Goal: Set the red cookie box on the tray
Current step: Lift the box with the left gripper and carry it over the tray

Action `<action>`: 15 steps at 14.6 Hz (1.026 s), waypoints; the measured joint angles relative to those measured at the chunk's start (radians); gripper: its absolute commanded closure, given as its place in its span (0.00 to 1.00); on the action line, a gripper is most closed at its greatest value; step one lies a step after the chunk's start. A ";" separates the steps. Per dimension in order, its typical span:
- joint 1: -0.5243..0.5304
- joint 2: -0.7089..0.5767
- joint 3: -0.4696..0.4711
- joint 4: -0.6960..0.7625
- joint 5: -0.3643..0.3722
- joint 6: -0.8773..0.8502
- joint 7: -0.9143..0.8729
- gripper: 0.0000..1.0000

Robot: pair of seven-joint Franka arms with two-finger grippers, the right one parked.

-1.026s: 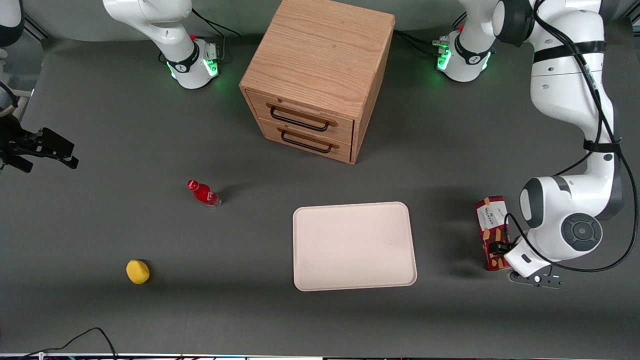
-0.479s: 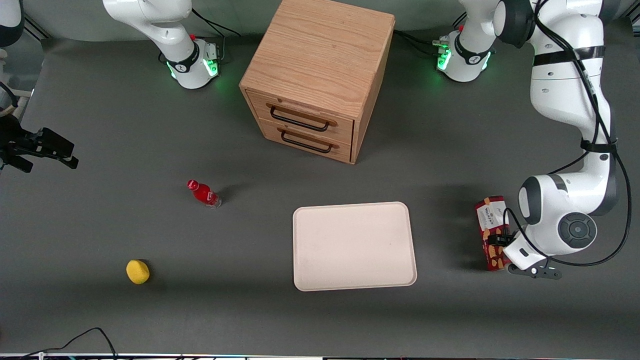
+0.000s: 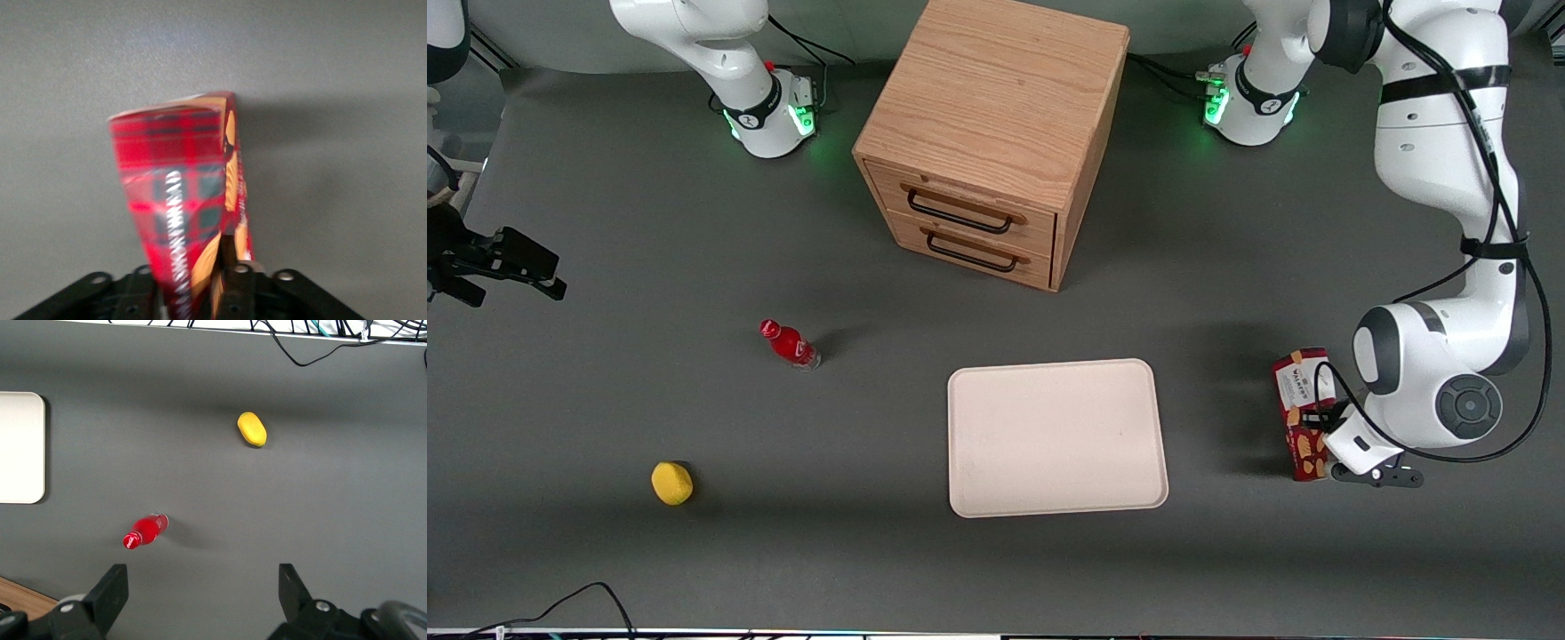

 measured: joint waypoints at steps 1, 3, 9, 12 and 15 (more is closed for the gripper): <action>-0.001 -0.007 0.000 0.000 -0.001 -0.006 0.000 1.00; -0.003 -0.024 -0.001 0.008 -0.003 -0.028 -0.001 1.00; -0.023 -0.164 -0.112 0.200 0.000 -0.364 -0.260 1.00; -0.027 -0.226 -0.212 0.223 0.027 -0.405 -0.415 1.00; -0.028 -0.267 -0.319 0.224 0.106 -0.417 -0.578 1.00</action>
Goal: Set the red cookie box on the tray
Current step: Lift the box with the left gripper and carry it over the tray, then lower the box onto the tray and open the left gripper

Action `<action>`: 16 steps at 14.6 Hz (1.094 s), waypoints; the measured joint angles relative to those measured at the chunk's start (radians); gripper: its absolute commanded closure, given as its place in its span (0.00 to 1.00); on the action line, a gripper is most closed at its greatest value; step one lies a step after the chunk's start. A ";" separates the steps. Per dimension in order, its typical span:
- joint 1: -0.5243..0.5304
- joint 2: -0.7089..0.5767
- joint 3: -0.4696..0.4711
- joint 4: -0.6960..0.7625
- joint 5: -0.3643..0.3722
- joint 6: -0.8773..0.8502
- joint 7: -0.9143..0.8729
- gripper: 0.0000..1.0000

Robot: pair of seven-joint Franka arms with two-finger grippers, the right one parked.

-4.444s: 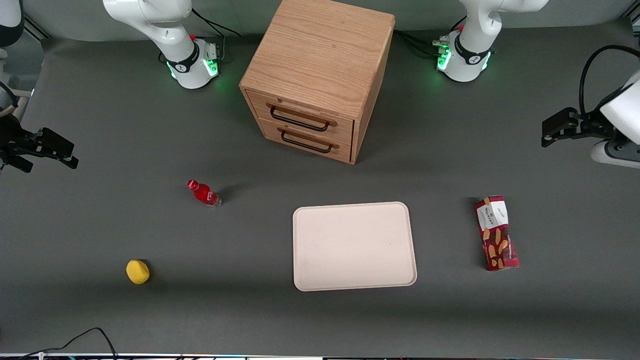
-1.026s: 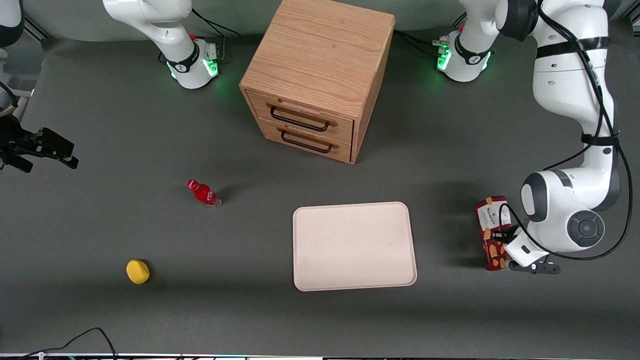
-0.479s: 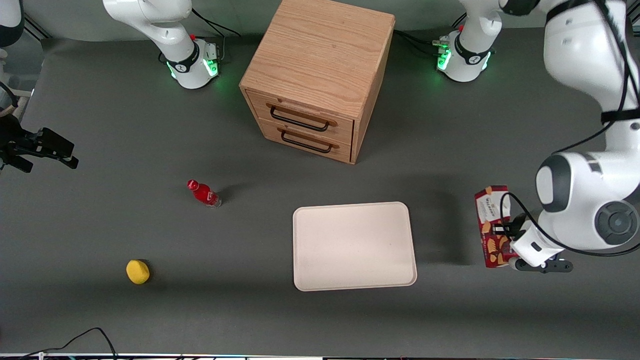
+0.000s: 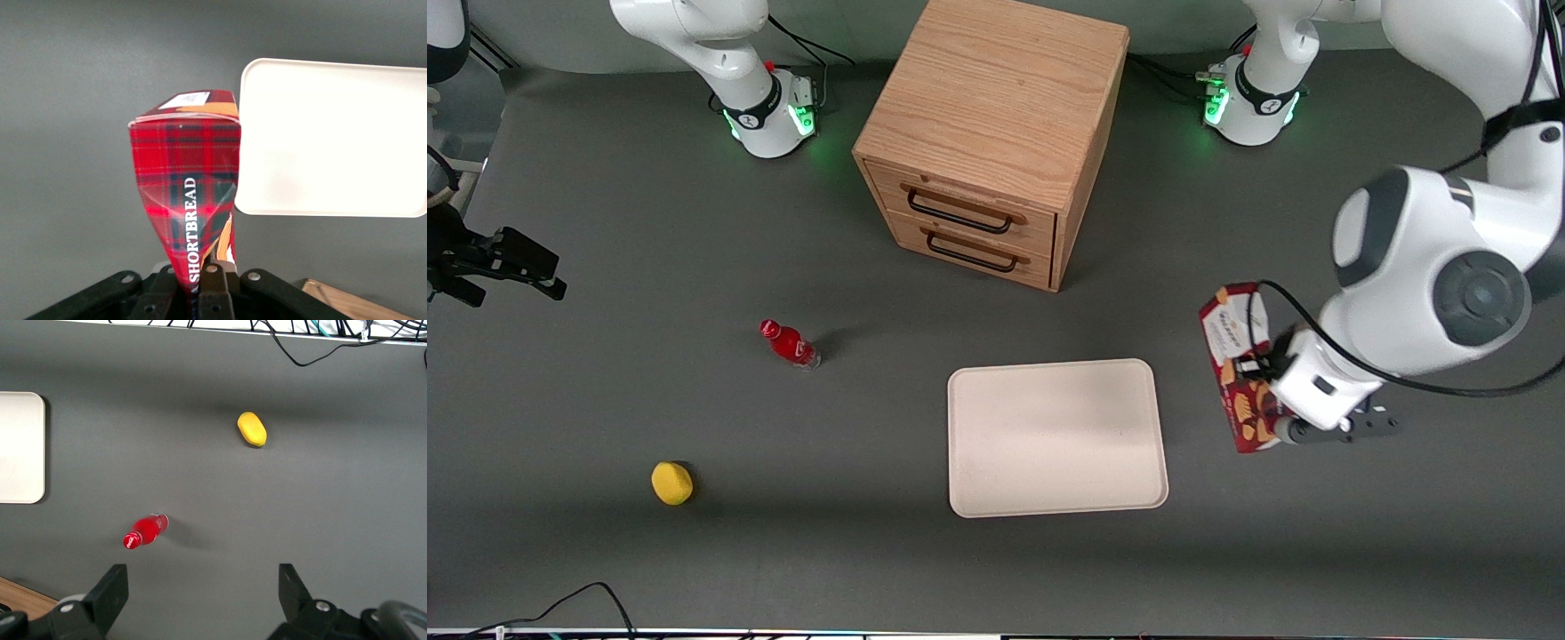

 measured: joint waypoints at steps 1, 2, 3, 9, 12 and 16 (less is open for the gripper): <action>-0.001 -0.002 -0.038 0.000 0.027 0.002 -0.054 1.00; -0.002 0.002 -0.070 -0.003 0.048 0.012 -0.100 1.00; -0.003 0.013 -0.092 -0.006 0.060 0.031 -0.130 1.00; -0.002 0.175 -0.123 -0.026 0.088 0.222 -0.147 1.00; -0.003 0.252 -0.155 -0.027 0.114 0.302 -0.148 1.00; -0.003 0.301 -0.167 -0.027 0.174 0.314 -0.147 1.00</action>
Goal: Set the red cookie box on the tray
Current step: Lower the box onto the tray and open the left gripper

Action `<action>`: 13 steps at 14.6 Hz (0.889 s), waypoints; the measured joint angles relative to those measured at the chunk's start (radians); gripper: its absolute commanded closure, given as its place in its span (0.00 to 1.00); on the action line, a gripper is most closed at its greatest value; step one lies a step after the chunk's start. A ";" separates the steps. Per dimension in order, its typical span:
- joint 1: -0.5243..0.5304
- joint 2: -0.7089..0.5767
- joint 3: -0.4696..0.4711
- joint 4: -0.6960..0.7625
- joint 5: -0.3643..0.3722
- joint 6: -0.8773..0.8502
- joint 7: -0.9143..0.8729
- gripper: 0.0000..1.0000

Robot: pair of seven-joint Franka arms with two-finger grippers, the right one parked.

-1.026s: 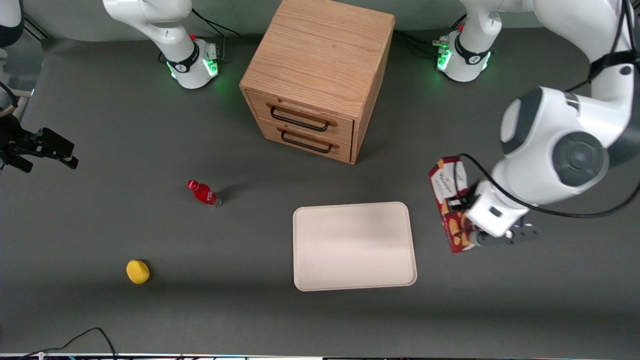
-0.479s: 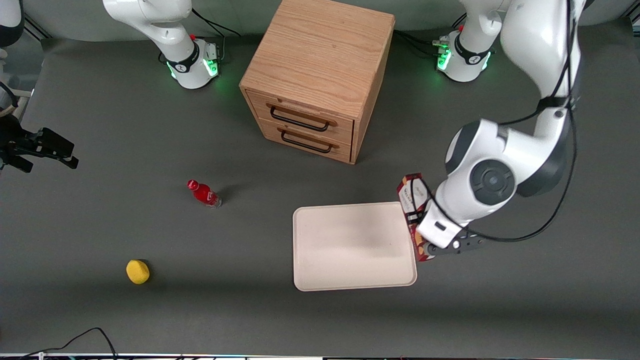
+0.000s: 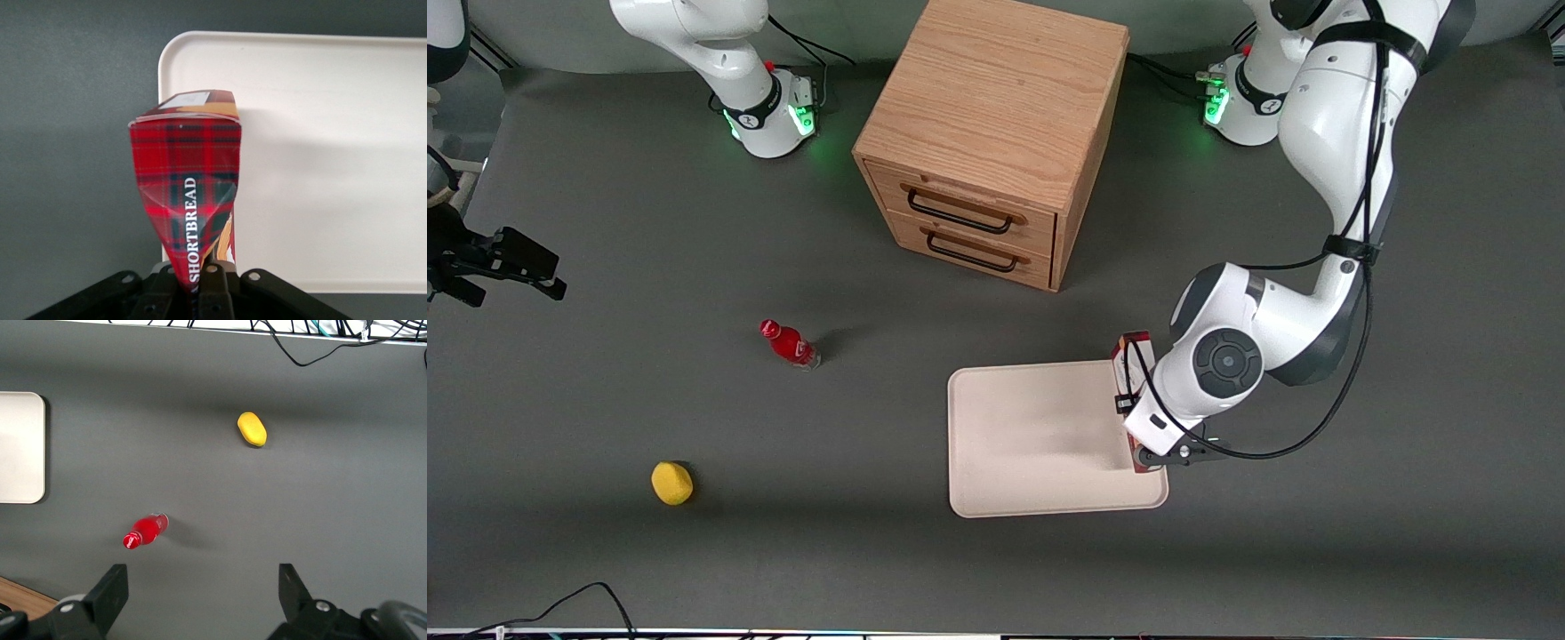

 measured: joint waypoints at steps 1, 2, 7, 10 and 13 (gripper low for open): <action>0.000 0.013 0.000 0.000 0.008 0.013 0.000 1.00; 0.000 0.025 0.000 0.000 0.011 0.035 0.000 1.00; 0.000 0.061 -0.002 0.002 0.013 0.074 0.001 1.00; 0.000 0.066 -0.003 0.002 0.023 0.075 0.001 1.00; 0.000 0.079 -0.006 0.002 0.033 0.081 0.002 0.78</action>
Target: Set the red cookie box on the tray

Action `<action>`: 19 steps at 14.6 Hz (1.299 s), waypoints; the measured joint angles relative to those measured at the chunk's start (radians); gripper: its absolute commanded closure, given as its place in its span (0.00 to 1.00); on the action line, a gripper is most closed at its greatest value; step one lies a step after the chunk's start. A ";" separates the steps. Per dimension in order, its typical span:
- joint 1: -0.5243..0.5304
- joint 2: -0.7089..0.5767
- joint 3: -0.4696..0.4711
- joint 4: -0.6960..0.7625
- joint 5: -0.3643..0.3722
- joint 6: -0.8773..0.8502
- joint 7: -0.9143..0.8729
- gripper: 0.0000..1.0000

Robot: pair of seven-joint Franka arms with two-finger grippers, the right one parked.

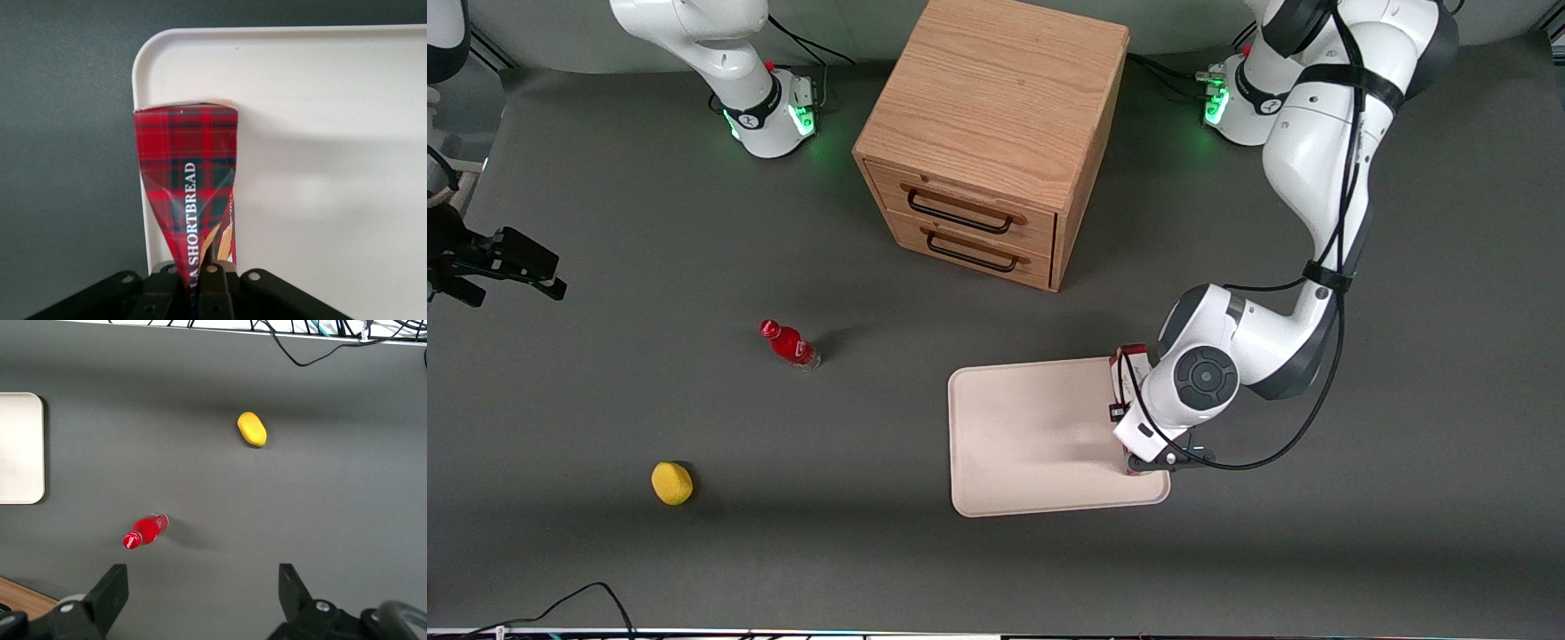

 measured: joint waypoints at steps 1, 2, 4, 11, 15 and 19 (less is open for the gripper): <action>-0.001 0.001 -0.001 0.000 0.003 0.002 0.003 0.34; -0.002 0.001 -0.002 0.002 0.006 0.003 0.012 0.00; -0.003 0.001 -0.002 0.013 0.013 0.002 0.038 0.00; 0.000 -0.061 -0.004 0.258 0.018 -0.381 0.053 0.00; 0.004 -0.254 0.060 0.310 0.018 -0.580 0.124 0.00; 0.001 -0.371 0.210 0.308 -0.033 -0.679 0.399 0.00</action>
